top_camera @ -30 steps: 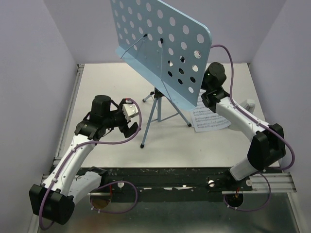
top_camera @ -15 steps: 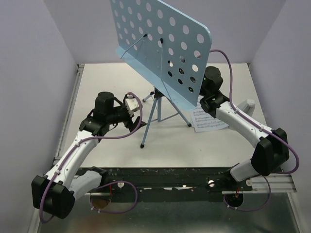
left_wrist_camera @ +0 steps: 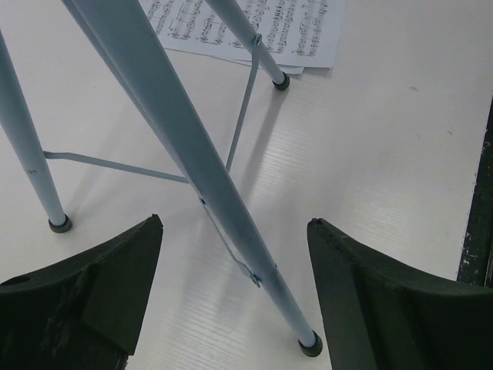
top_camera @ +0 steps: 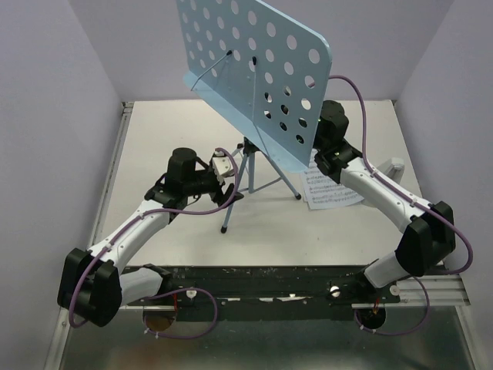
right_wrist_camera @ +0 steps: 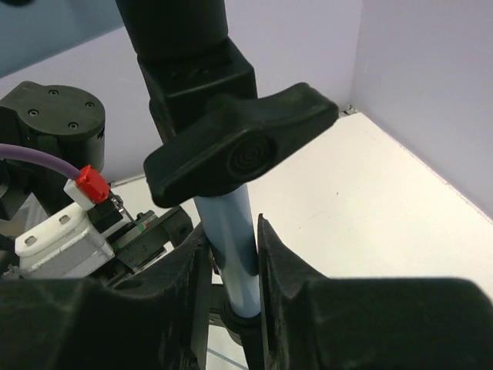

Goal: Pack up the instrument practice props

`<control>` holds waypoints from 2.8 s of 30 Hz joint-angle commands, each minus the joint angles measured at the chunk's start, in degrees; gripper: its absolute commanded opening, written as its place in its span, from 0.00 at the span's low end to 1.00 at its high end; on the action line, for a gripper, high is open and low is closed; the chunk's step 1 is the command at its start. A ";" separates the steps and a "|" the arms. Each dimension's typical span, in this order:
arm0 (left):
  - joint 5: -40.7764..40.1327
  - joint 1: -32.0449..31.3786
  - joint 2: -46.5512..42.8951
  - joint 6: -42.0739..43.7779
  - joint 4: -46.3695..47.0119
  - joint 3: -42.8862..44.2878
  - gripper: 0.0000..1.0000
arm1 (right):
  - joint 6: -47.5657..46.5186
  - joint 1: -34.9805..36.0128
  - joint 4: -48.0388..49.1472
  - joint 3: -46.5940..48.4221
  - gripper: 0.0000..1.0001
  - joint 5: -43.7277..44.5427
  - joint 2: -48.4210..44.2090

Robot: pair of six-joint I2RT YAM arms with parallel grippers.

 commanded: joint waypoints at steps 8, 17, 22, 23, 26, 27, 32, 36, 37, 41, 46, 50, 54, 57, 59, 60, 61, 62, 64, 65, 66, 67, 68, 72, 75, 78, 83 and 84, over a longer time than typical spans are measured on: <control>5.49 -0.97 2.76 -2.88 6.46 2.44 0.27 | 0.38 -0.19 -5.82 6.21 0.01 -1.26 4.29; 6.81 -0.62 -5.59 6.16 -12.78 12.18 0.00 | 10.57 0.16 -10.56 24.56 0.00 1.98 12.63; 8.57 -0.45 -7.70 9.51 -20.69 19.56 0.00 | 14.00 1.91 -11.97 35.29 0.00 3.21 17.55; 9.10 -0.36 -7.71 9.60 -21.92 20.97 0.00 | 14.62 2.44 -12.06 36.62 0.00 3.48 18.17; 9.98 -0.36 -7.53 9.60 -26.32 24.84 0.00 | 16.02 3.49 -12.15 38.91 0.00 4.01 19.76; 10.07 -0.36 -7.70 9.77 -27.55 25.37 0.00 | 16.64 3.76 -12.23 38.66 0.00 4.44 20.02; 9.72 -0.27 -9.64 9.08 -30.90 25.55 0.00 | 19.63 4.03 -13.37 34.27 0.00 7.52 20.11; 9.98 -0.09 -10.87 7.06 -31.95 25.03 0.00 | 21.39 4.11 -13.73 31.37 0.00 7.96 20.12; 10.07 -0.09 -11.13 6.62 -32.22 24.94 0.00 | 21.65 4.20 -13.73 30.31 0.00 8.14 20.11; 10.16 -0.01 -11.66 5.82 -32.84 24.06 0.00 | 22.44 4.55 -13.73 27.58 0.00 8.58 20.46; 10.42 -0.01 -11.49 5.03 -33.01 24.14 0.00 | 22.97 4.64 -13.73 26.70 0.00 9.10 21.08; 11.65 -0.01 -10.87 5.20 -33.63 27.65 0.00 | 24.64 5.25 -14.34 27.31 0.00 9.55 21.08; 13.76 -0.01 -9.29 4.51 -34.24 32.57 0.00 | 25.87 6.40 -14.26 29.24 0.00 9.54 21.34; 14.99 -0.01 -8.32 2.93 -33.89 34.52 0.00 | 26.75 6.84 -14.26 29.78 0.00 9.89 21.96; 15.25 -0.01 -7.80 2.05 -33.19 35.39 0.00 | 27.36 6.84 -14.43 29.43 0.00 10.77 22.22; 15.43 -0.01 -7.45 1.95 -33.71 35.83 0.00 | 27.37 6.84 -14.87 28.99 0.00 11.82 22.22; 15.43 0.08 -7.01 2.56 -34.50 36.10 0.00 | 27.63 6.75 -15.04 28.55 0.00 12.44 22.14; 15.08 -0.01 -6.92 3.53 -35.29 36.01 0.00 | 27.63 6.66 -15.22 27.68 0.00 12.79 22.13; 14.64 -0.01 -7.35 4.76 -36.00 34.88 0.00 | 27.63 6.66 -15.05 26.27 0.00 12.62 22.22; 14.12 -0.01 -7.44 4.94 -36.26 34.35 0.00 | 27.63 6.66 -15.05 25.39 0.00 12.36 22.31; 13.76 -0.01 -7.70 5.03 -36.61 33.91 0.00 | 27.63 6.66 -14.96 24.77 0.00 12.27 22.40; 13.24 -0.09 -7.97 5.38 -37.05 33.38 0.00 | 27.72 6.66 -14.96 24.07 0.00 12.36 22.40; 12.88 0.08 -8.23 5.90 -37.49 32.77 0.00 | 27.54 6.66 -14.96 23.54 0.00 12.44 22.57; 10.25 0.08 -8.76 8.10 -40.13 30.92 0.00 | 26.75 6.49 -14.87 22.13 0.00 12.36 23.80; 9.11 0.08 -8.85 7.93 -40.92 31.53 0.00 | 26.31 6.58 -14.17 22.74 0.00 10.78 25.21; 7.88 0.08 -8.06 8.98 -43.37 33.89 0.00 | 27.19 6.84 -12.68 23.97 0.00 10.25 27.05; 5.15 -0.53 -4.64 12.93 -50.66 40.22 0.00 | 29.56 6.75 -10.66 26.52 0.00 9.37 30.65; 4.62 -0.79 -3.85 13.72 -52.16 41.10 0.00 | 30.00 6.75 -10.56 26.96 0.00 9.28 31.27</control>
